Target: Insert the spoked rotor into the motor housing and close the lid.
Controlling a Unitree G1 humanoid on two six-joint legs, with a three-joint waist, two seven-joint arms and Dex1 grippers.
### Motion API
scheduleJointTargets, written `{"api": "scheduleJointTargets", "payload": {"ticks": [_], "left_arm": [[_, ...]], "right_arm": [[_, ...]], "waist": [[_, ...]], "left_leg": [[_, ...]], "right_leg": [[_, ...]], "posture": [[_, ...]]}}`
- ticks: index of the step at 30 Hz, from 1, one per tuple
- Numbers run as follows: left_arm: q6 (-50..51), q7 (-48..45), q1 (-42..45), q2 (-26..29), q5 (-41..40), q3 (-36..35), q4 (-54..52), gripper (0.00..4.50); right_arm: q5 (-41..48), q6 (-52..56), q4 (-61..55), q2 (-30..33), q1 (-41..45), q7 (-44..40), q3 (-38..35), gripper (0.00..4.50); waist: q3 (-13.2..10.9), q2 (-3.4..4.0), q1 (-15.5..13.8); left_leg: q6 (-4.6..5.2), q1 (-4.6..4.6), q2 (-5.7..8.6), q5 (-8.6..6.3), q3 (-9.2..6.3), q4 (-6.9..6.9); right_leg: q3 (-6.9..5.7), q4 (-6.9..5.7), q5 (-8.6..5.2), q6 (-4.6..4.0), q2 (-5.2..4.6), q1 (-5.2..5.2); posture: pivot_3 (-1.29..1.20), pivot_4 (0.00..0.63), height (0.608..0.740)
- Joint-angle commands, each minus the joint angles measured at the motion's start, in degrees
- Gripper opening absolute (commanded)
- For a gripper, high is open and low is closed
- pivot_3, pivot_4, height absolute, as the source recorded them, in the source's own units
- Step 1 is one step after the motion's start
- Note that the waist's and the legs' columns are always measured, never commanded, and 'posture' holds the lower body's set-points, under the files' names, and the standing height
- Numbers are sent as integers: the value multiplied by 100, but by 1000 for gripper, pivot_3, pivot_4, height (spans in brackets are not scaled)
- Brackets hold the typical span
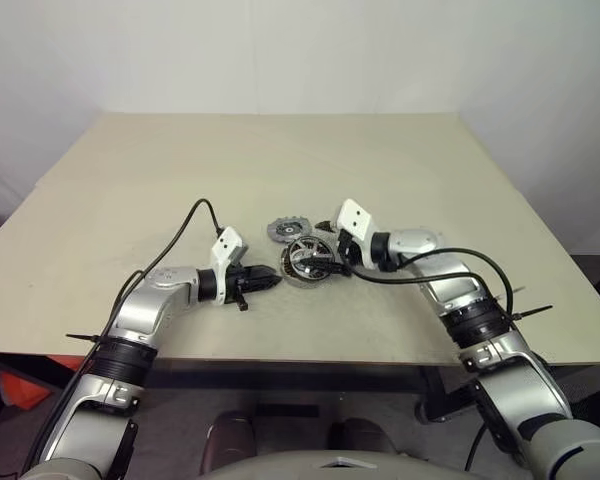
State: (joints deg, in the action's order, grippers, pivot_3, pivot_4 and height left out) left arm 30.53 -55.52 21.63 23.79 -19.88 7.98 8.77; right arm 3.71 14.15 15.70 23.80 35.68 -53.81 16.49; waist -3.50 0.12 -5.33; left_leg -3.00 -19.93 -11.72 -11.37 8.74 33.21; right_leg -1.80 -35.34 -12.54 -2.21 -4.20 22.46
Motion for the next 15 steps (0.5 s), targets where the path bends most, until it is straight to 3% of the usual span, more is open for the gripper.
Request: {"api": "scheduleJointTargets", "payload": {"ticks": [1,15], "left_arm": [[-4,27,16,-13,-27,-18,-206,1288],[-7,59,3,-5,-9,-2,-213,1288]], "right_arm": [[-27,-186,36,-1,235,-52,-87,4223],[-101,-381,442,-208,387,6,-121,4223]], "waist": [[0,0,0],[0,0,0]], "left_leg": [[-1,-1,1,1,0,0],[-1,-10,1,1,1,5]], "right_leg": [[0,0,0,0,0,2],[2,-10,0,-2,0,30]], "posture": [[0,0,740],[0,0,740]]}}
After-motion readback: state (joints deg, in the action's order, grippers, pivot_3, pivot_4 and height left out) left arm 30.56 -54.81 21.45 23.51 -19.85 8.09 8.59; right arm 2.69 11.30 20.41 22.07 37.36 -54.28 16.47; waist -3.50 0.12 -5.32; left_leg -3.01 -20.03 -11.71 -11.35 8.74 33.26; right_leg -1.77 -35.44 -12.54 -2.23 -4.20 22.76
